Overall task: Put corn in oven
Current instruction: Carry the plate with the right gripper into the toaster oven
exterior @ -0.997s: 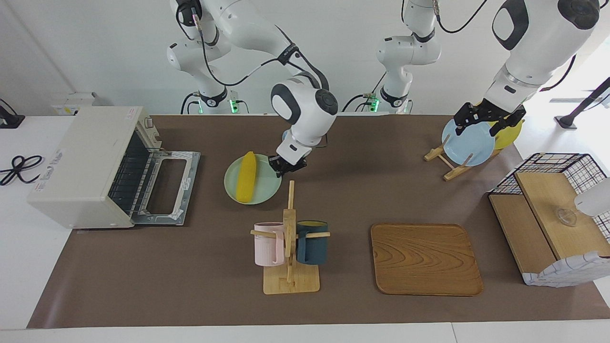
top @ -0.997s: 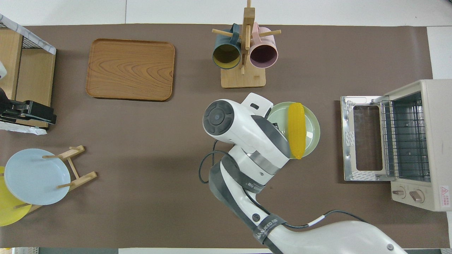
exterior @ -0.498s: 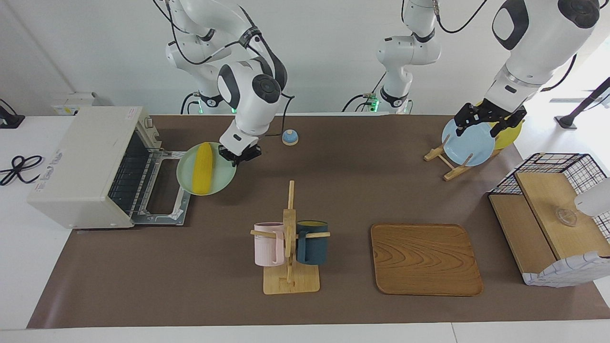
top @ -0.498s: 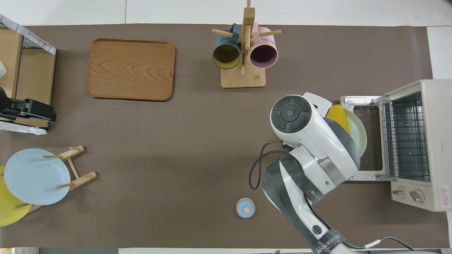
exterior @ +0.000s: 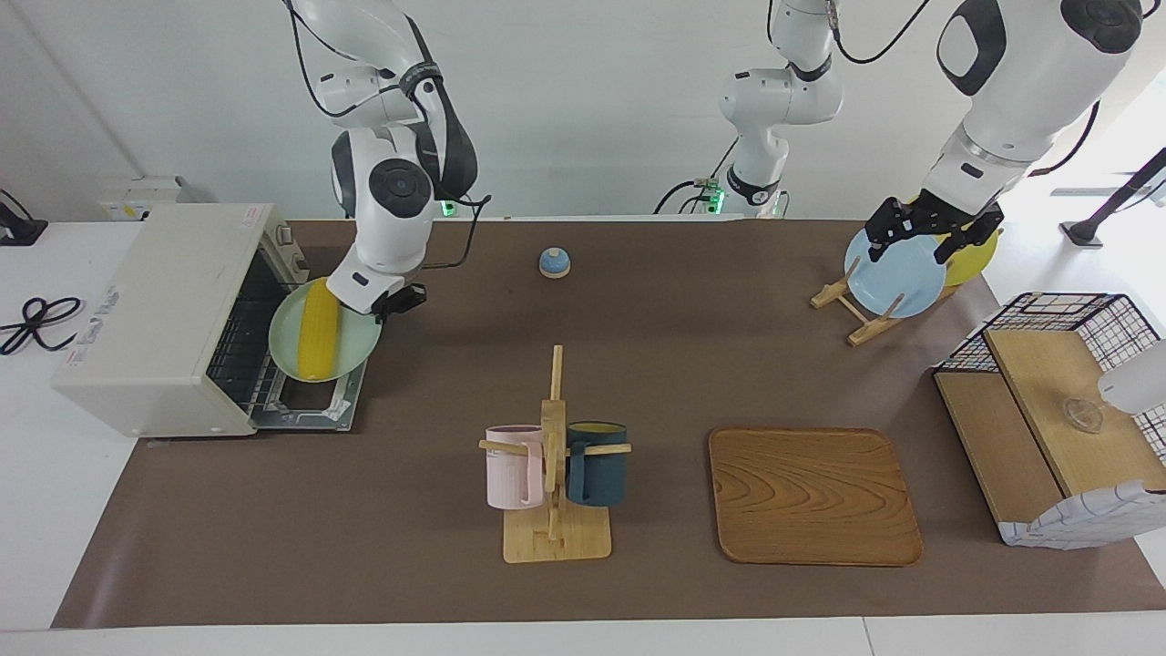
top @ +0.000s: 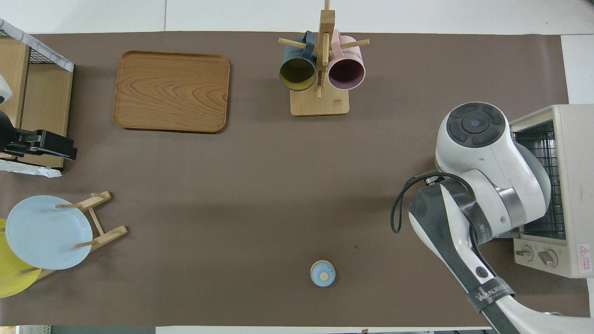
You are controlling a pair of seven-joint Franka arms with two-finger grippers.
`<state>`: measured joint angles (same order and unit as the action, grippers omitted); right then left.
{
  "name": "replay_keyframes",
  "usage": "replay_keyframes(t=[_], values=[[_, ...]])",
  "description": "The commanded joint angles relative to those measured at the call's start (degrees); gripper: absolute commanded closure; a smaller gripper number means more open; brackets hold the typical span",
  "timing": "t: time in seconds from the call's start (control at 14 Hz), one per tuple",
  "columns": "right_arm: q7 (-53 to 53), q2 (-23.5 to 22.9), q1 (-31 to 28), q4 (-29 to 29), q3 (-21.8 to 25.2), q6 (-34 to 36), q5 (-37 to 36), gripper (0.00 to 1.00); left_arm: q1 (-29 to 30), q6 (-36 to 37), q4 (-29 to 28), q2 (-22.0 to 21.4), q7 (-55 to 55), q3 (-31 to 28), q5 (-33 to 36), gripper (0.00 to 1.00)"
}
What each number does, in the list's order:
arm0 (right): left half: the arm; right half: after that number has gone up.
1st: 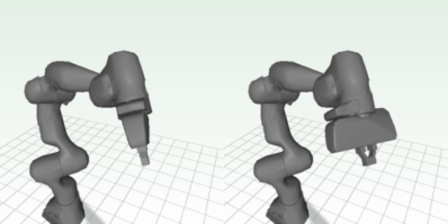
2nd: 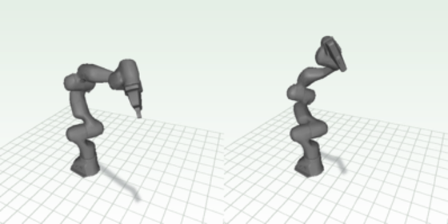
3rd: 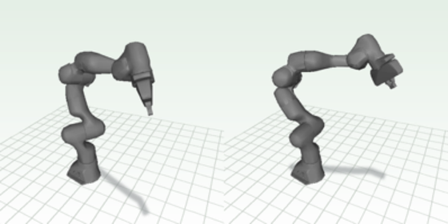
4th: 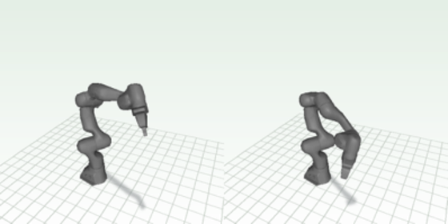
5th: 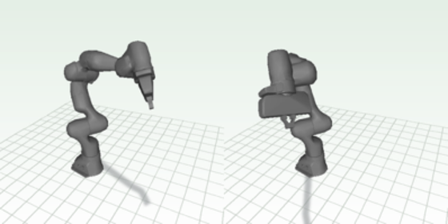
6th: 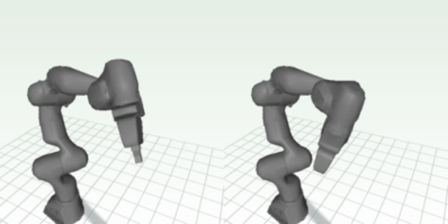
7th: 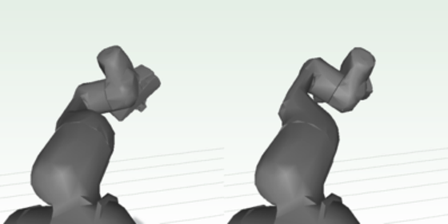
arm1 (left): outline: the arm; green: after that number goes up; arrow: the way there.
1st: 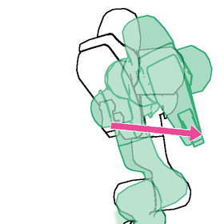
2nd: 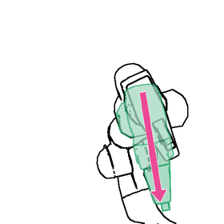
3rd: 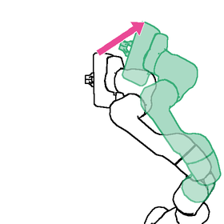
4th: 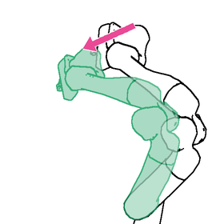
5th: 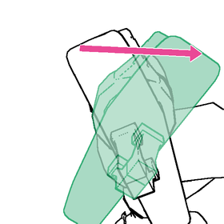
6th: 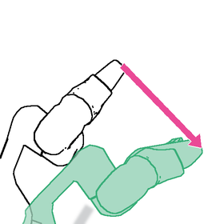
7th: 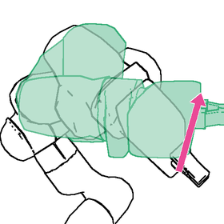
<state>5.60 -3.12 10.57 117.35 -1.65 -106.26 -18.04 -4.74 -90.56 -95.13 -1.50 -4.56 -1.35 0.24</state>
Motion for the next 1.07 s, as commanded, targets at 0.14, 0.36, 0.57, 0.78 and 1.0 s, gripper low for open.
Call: replay_keyframes(t=[0.14, 0.36, 0.57, 0.78, 1.0], values=[[-6.8, 4.0, -5.6, 4.7, -0.7, -2.8, -0.9, 1.0, 0.2, -1.4, -1.5, -1.0, -0.4, 0.2, -0.8, 0.0], [-10.1, 6.1, -9.5, 8.9, -0.7, -6.3, -1.2, 1.0, 0.5, -1.5, -1.5, -1.2, -0.2, 0.2, -0.8, 0.0], [-13.1, 6.5, -12.8, 10.4, -0.6, -8.9, -1.4, 1.0, 0.3, -1.3, -1.5, -1.3, -0.4, 0.1, -0.7, 0.0], [-15.0, 6.5, -14.7, 11.1, -0.6, -10.4, -1.4, 1.0, 0.4, -1.1, -1.4, -1.5, -0.4, 0.1, -0.7, 0.0], [-16.1, 6.5, -16.8, 11.4, -0.7, -11.8, -1.3, 1.0, 0.3, -1.1, -1.4, -1.5, -0.4, 0.1, -0.7, 0.0]])
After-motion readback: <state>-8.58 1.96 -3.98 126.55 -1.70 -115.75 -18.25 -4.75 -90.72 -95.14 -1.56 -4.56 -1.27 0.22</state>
